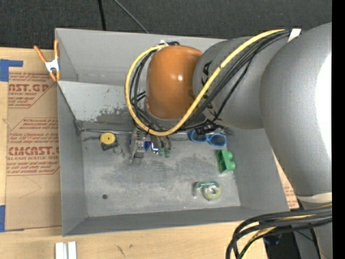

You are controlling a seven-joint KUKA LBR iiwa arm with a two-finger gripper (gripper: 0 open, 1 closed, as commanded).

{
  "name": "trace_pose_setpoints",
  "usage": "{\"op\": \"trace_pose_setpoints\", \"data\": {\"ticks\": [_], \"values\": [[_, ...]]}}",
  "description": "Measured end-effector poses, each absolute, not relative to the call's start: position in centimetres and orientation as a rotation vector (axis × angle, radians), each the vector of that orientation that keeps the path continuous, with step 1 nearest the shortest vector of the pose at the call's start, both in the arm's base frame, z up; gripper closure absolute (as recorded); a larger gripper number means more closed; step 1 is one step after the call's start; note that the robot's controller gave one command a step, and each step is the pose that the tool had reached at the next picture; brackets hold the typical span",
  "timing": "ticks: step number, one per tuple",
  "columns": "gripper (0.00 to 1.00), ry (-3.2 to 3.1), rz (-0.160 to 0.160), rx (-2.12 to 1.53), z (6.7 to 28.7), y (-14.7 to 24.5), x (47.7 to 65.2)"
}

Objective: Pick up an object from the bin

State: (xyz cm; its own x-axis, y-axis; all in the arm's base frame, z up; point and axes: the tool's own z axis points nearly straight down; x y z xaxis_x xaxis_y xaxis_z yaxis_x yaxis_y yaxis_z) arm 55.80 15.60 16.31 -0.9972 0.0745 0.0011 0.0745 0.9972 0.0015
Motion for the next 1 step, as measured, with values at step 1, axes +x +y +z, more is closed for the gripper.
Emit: {"op": "trace_pose_setpoints", "data": {"ticks": [1], "values": [[0.00, -3.140, -0.003, -0.120, 16.36, 15.52, 55.92]]}}
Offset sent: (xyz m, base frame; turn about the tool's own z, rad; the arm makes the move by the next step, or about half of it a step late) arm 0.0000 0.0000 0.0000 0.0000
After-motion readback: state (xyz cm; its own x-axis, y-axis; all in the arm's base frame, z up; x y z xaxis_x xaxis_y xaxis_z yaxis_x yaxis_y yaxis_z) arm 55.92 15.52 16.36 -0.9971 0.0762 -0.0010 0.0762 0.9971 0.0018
